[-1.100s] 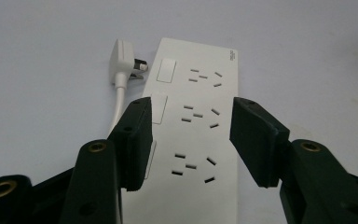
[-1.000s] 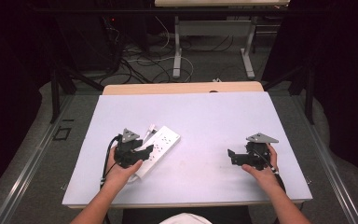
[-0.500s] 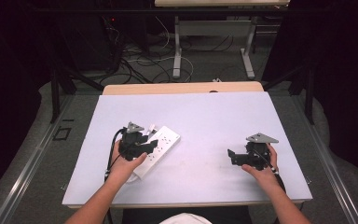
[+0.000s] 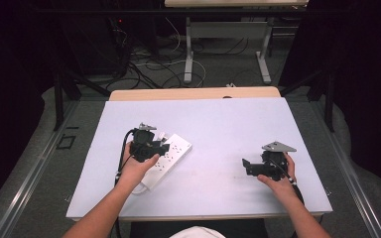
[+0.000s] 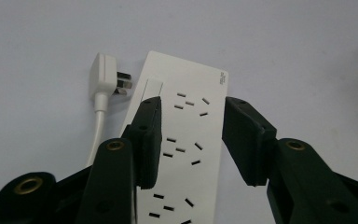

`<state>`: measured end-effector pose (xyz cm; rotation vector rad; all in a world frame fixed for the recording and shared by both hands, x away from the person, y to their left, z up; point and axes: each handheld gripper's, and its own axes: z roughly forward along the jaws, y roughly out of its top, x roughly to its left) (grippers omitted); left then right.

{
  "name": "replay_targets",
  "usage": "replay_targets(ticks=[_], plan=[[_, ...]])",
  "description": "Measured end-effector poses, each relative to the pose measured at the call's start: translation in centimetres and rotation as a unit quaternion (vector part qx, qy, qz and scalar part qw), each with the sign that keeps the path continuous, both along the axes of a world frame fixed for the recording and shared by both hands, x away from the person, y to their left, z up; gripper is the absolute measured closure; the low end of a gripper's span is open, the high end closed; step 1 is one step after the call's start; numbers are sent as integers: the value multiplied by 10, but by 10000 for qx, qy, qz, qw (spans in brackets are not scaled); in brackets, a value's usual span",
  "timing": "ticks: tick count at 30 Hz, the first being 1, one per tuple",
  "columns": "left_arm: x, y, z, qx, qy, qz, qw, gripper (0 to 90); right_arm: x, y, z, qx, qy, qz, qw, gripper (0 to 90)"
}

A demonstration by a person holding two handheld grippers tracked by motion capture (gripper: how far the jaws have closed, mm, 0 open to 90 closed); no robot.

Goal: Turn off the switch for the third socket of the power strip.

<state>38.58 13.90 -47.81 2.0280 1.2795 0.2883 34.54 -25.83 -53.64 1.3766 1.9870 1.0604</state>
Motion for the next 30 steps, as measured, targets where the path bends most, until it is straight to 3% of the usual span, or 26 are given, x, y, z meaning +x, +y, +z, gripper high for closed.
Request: replay_targets(ticks=[15,30], plan=[[21,-7,5,90,431,164,9989,634,0,1,-1,21,35,-6,10000,0],[39,-13,5,216,607,192,9977,693,0,1,-1,29,47,6,10000,0]])
